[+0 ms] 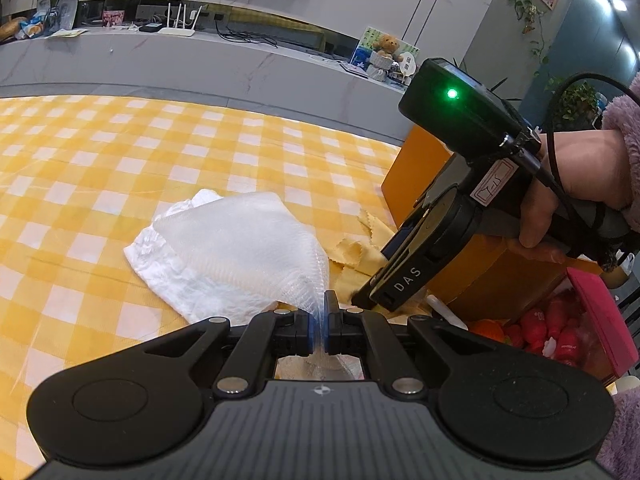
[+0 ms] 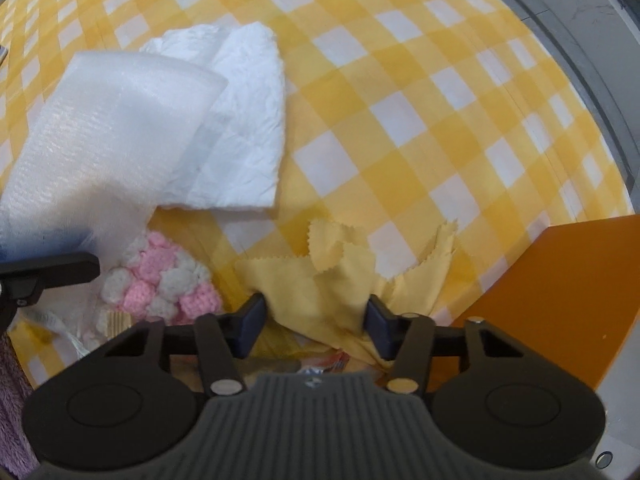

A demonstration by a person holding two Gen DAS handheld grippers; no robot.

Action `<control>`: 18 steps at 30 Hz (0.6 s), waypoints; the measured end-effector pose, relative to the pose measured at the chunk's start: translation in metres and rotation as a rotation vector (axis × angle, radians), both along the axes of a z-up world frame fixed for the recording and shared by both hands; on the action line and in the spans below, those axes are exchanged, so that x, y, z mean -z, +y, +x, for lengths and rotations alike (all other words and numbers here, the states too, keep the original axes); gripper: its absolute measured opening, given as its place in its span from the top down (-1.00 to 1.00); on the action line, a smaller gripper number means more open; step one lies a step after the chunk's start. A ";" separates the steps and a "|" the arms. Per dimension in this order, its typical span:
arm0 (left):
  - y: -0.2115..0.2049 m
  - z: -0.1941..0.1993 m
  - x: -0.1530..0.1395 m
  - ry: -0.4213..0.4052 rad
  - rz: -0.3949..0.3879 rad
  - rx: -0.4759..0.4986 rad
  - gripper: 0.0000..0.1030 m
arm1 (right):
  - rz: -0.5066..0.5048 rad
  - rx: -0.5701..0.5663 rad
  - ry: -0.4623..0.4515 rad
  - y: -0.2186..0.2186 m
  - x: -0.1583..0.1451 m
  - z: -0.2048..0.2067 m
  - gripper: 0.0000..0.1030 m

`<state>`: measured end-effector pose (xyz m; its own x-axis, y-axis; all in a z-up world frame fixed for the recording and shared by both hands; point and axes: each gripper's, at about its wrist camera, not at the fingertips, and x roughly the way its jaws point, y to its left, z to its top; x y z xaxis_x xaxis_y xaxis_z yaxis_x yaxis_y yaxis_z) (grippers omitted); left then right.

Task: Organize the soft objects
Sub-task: 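Grasp the clear bubble bag with the left tool while the right tool grasps the yellow cloth, then carry both held items into the orange box and open both tools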

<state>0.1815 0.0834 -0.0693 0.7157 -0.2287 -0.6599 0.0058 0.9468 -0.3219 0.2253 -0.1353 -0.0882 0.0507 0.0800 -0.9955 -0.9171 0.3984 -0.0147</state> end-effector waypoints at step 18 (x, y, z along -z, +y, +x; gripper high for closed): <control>-0.008 -0.007 -0.010 -0.047 0.055 0.033 0.91 | 0.167 0.020 -0.234 -0.036 -0.073 -0.048 0.92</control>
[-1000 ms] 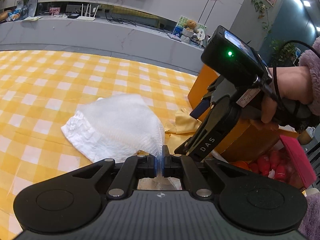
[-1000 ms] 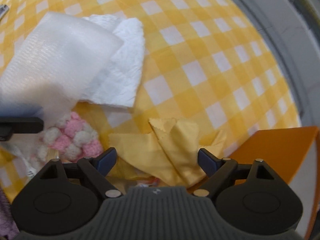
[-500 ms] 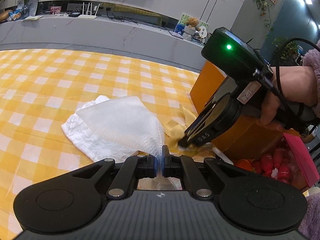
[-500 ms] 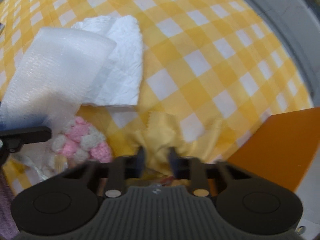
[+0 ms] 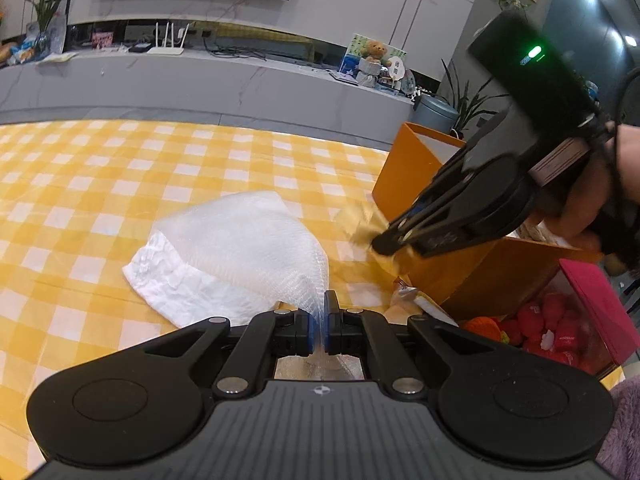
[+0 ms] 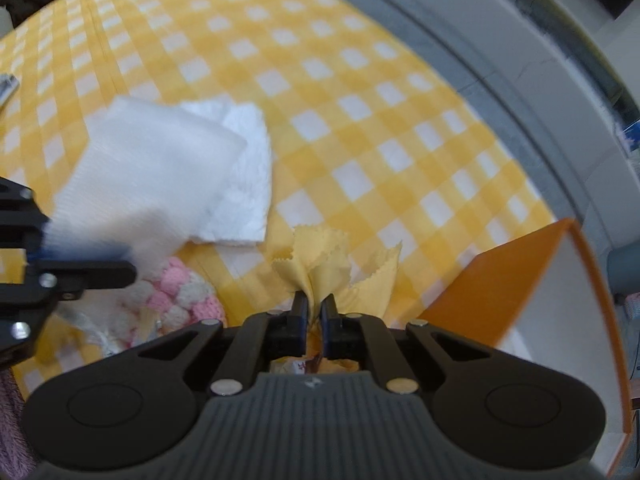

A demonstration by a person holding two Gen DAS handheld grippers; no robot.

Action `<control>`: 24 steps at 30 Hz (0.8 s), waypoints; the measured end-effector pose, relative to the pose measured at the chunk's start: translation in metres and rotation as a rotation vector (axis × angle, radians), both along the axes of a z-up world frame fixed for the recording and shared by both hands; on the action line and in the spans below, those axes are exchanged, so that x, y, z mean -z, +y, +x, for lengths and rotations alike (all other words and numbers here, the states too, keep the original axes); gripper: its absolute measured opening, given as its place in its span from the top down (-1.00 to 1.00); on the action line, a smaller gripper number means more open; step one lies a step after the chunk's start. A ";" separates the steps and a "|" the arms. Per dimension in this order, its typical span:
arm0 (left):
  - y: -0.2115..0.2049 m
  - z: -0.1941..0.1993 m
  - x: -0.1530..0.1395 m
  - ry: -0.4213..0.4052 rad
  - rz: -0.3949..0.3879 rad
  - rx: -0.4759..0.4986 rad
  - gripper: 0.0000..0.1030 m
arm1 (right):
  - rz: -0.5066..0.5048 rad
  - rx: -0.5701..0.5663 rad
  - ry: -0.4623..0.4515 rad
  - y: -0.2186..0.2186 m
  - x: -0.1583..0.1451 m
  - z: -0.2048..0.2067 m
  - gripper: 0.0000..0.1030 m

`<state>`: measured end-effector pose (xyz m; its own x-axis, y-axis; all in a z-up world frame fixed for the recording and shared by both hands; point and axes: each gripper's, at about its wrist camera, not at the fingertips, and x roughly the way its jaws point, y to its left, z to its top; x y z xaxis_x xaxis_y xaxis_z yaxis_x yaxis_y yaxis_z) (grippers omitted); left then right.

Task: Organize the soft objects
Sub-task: 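Carry both held items into the orange box and open both tools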

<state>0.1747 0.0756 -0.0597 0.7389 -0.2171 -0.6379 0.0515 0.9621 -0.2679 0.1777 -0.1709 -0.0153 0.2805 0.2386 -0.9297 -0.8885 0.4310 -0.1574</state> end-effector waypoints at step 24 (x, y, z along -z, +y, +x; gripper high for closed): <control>-0.078 -0.020 -0.101 -0.199 0.024 0.131 0.91 | 0.430 0.176 -0.286 -0.154 -0.145 -0.057 0.92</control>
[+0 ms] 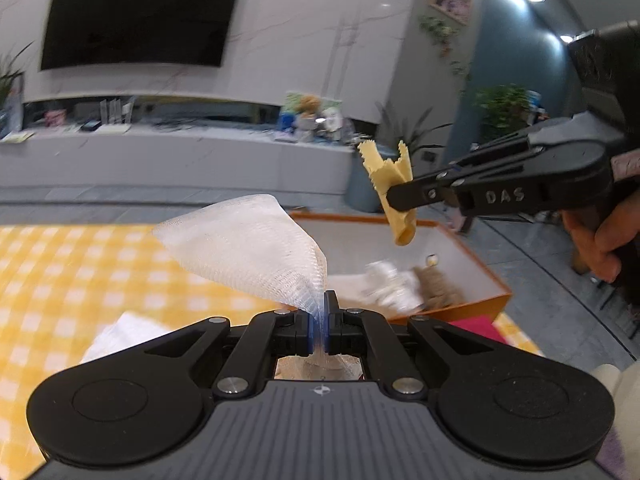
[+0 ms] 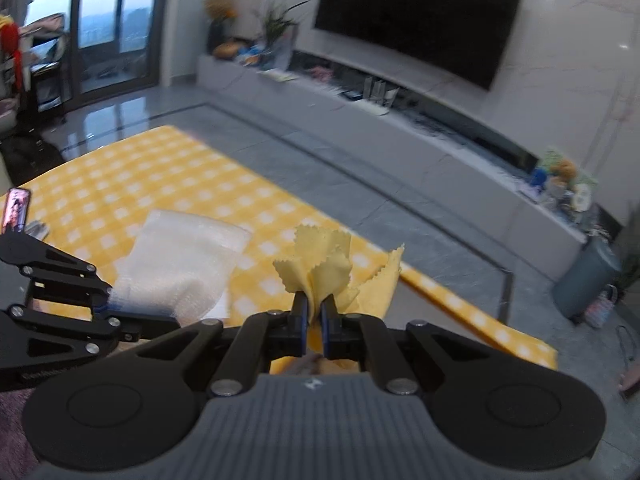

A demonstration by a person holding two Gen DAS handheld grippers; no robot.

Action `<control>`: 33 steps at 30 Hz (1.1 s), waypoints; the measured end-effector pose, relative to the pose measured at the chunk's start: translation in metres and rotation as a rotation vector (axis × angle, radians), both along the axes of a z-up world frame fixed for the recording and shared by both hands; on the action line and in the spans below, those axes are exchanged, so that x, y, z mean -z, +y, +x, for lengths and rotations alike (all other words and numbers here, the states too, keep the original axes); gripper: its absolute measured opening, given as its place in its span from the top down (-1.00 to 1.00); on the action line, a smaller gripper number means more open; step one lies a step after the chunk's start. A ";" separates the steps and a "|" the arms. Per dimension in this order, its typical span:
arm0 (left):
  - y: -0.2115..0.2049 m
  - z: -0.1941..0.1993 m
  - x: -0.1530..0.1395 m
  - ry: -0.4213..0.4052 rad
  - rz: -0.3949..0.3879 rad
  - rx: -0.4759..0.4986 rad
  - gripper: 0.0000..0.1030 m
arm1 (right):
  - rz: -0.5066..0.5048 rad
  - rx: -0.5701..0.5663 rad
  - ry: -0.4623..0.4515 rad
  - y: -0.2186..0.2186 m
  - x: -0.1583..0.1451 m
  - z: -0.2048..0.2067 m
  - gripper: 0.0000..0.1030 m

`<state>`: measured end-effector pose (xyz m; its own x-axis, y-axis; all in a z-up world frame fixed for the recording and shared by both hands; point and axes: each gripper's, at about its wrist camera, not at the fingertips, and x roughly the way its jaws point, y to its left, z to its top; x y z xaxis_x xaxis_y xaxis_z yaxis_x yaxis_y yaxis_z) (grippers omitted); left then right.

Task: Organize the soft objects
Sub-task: 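Carry both held items into the orange box and open both tools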

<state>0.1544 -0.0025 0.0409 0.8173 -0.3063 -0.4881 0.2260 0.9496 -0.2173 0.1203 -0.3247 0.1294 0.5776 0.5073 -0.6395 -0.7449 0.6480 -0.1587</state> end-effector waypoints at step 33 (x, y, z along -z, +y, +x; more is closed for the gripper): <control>-0.156 0.143 0.064 0.248 0.065 0.288 0.66 | -0.042 0.328 0.262 -0.156 0.137 0.084 0.83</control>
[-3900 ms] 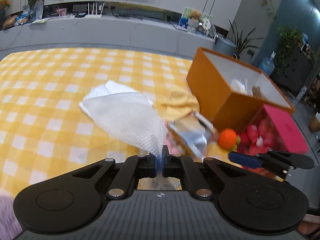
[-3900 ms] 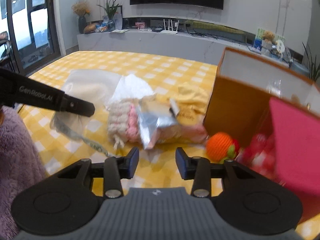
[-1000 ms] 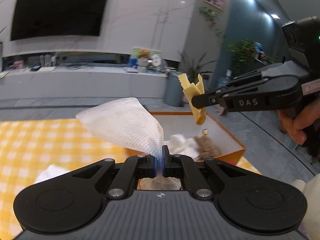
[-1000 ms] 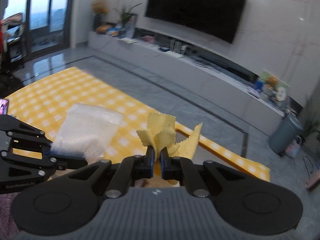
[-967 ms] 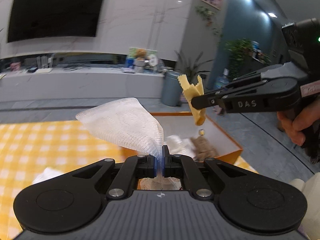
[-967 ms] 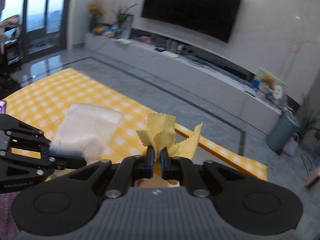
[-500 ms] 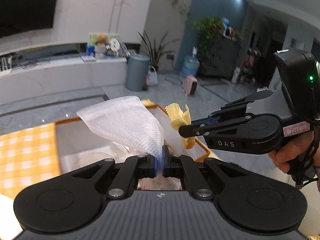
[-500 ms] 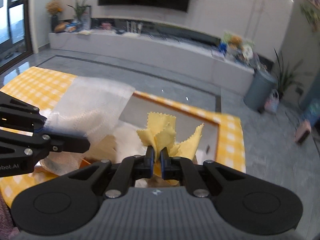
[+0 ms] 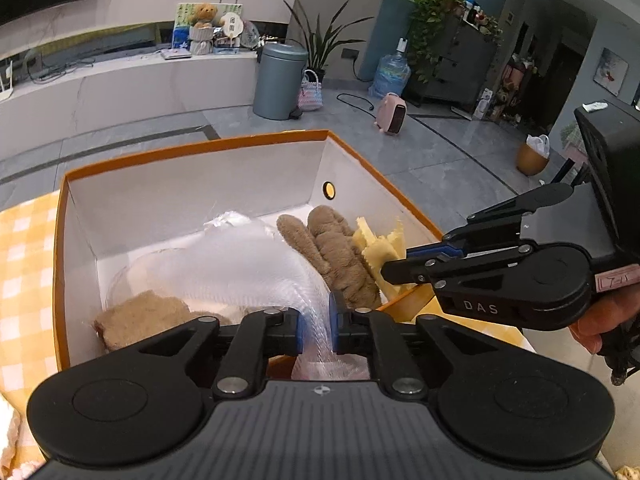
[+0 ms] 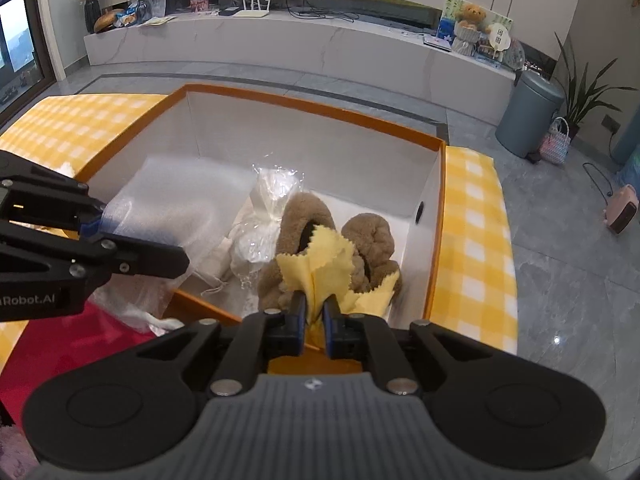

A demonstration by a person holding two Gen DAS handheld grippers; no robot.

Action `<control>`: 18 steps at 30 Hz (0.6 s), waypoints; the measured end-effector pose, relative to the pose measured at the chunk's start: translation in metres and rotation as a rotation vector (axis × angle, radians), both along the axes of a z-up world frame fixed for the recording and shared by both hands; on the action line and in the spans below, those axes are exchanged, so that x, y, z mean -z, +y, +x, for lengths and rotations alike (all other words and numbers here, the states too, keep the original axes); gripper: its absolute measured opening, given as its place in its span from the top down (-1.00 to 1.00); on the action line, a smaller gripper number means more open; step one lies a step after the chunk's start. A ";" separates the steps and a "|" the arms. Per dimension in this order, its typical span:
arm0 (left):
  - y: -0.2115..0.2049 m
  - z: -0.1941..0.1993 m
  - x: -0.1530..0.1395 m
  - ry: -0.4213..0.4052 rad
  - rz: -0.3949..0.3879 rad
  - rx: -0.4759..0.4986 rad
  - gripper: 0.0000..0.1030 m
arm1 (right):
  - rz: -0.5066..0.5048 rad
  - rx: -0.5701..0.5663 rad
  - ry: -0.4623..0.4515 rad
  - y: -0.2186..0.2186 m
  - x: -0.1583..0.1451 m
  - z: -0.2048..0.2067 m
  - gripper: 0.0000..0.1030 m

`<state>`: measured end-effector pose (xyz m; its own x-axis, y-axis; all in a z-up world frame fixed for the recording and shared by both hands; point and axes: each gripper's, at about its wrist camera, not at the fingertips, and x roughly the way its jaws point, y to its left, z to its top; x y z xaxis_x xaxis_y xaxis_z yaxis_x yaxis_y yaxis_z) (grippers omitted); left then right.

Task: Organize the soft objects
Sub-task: 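Carry both held items into the orange box and open both tools, then move both tools back over the white cloth and knitted item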

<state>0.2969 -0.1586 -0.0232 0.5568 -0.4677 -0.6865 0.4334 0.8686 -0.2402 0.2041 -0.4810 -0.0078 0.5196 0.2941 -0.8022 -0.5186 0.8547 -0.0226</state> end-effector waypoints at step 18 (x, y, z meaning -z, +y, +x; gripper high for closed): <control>0.031 -0.035 -0.038 -0.053 -0.089 -0.033 -0.75 | -0.062 -0.036 -0.051 0.013 -0.054 -0.034 -0.52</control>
